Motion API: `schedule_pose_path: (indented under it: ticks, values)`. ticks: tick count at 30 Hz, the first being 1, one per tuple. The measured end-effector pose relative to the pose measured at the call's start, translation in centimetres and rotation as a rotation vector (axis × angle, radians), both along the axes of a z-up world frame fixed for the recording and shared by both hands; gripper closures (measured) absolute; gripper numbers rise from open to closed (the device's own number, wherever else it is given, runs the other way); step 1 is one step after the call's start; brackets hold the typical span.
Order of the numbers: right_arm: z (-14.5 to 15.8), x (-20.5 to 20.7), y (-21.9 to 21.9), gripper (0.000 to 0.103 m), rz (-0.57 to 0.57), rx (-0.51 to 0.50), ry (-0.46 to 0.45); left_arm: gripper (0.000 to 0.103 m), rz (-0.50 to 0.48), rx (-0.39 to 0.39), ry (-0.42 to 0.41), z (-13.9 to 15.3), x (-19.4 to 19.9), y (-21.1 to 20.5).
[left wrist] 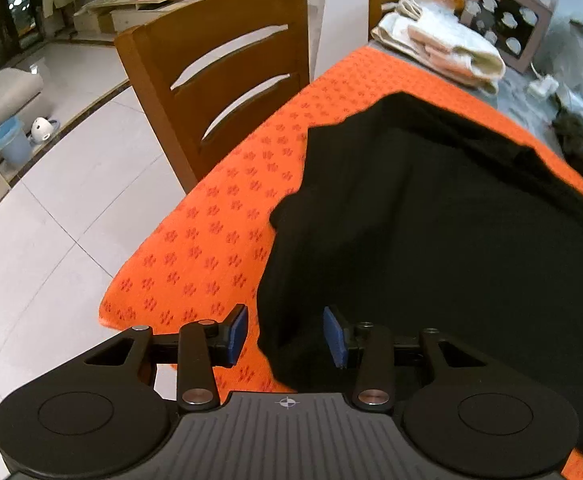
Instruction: Fold clothes
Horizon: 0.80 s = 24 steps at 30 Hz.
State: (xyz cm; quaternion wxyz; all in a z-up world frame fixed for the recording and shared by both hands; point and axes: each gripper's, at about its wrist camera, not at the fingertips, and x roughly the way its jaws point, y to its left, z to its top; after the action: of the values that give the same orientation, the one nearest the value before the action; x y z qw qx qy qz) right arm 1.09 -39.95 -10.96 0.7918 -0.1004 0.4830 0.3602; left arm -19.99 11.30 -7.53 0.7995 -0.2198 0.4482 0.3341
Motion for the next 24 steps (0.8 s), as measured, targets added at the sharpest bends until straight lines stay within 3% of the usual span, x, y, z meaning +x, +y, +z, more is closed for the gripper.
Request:
schedule_pose_path:
  ticks: [9, 11, 12, 13, 19, 24]
  values:
    - [-2.7, -3.0, -1.9, 0.048, -0.125, 0.068, 0.131, 0.059, -0.029, -0.106, -0.094, -1.7, -2.1, 0.1]
    - [-2.8, -3.3, -1.5, 0.063, -0.134, 0.076, 0.142, 0.06, -0.046, -0.122, -0.102, -2.2, -2.1, 0.5]
    - [-2.7, -3.3, -1.2, 0.088, -0.136, 0.076, 0.137, 0.069, -0.061, -0.131, -0.099, -2.4, -2.0, 0.7]
    - [-2.4, -3.3, -1.0, 0.098, -0.144, 0.074, 0.131, 0.091, -0.075, -0.138, -0.098, -2.6, -1.8, 0.9]
    - [2.6, -1.0, 1.5, 0.098, -0.196, 0.087, -0.054, 0.094, -0.125, -0.126, -0.198, -0.4, -0.4, 2.1]
    - [4.3, 3.9, 4.8, 0.098, -0.233, 0.037, -0.167, 0.093, -0.124, -0.074, -0.238, 0.8, 2.9, 3.1]
